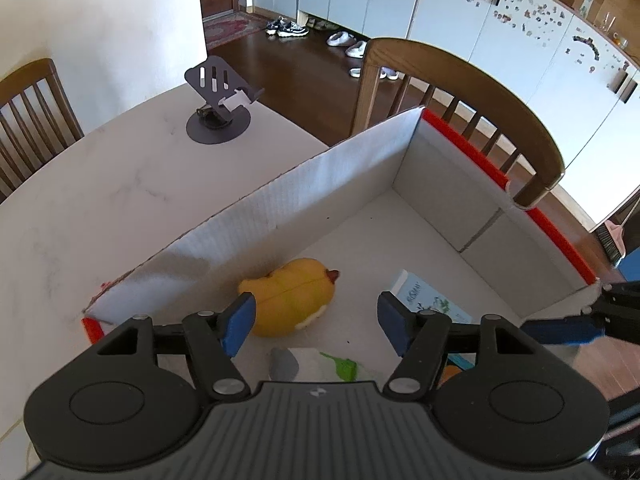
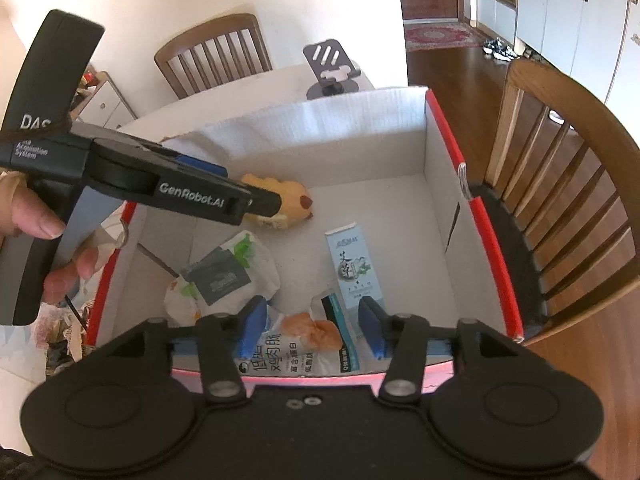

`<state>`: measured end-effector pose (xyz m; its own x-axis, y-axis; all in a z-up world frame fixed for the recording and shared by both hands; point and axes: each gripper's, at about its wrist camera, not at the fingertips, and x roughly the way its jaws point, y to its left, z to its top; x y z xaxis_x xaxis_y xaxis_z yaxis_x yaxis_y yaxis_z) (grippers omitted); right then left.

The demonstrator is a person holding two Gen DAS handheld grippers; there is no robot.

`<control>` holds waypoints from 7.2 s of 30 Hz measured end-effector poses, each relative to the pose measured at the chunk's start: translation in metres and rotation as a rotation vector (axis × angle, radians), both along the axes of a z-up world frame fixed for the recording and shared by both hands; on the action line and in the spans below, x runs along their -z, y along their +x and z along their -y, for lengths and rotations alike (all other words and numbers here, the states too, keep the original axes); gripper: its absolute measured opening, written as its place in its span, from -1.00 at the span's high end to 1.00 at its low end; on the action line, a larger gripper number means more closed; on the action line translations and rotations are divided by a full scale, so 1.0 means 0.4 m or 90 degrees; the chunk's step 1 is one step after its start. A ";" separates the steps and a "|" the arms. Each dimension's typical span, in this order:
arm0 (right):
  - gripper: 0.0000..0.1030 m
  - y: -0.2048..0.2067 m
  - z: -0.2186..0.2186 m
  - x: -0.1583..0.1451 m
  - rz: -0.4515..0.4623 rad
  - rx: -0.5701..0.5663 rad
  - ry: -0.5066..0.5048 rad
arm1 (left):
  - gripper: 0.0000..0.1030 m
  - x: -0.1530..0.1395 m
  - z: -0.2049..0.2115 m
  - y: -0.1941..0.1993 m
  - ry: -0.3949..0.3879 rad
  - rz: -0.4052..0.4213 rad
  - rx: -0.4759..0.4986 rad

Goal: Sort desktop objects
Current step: 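Open the left tool to drop the cheese toy while the right tool releases the sausage pouch, then withdraw both tools from the box back over the snack pile, then grasp the pink bread bag with the left tool while the right tool grasps the foil chip bag, then lift and carry the bread bag and foil chip bag with both tools over the box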

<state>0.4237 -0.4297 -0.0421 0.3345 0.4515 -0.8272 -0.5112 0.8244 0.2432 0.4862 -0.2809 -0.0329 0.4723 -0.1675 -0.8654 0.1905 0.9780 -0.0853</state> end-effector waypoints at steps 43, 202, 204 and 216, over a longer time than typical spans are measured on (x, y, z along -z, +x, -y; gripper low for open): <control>-0.71 -0.149 -0.001 -0.123 0.072 -0.003 0.034 | -0.99 -0.166 -0.088 -0.409 -0.079 0.055 0.060; 0.45 -0.440 -0.430 -0.028 0.014 -0.056 0.030 | 0.01 -0.002 -0.563 -0.702 -0.055 0.009 -0.078; 0.45 -0.449 -0.417 -0.040 0.017 -0.051 0.036 | 0.02 -0.015 -0.548 -0.707 -0.058 0.011 -0.071; 0.45 -0.483 -0.337 -0.107 0.042 -0.024 0.069 | 0.02 -0.087 -0.459 -0.723 -0.058 0.022 -0.025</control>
<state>0.2304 -0.2950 0.0009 0.3684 0.5503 -0.7493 -0.5589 0.7752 0.2945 0.1969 -0.0972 0.0018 0.5092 -0.2260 -0.8304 0.1564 0.9731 -0.1690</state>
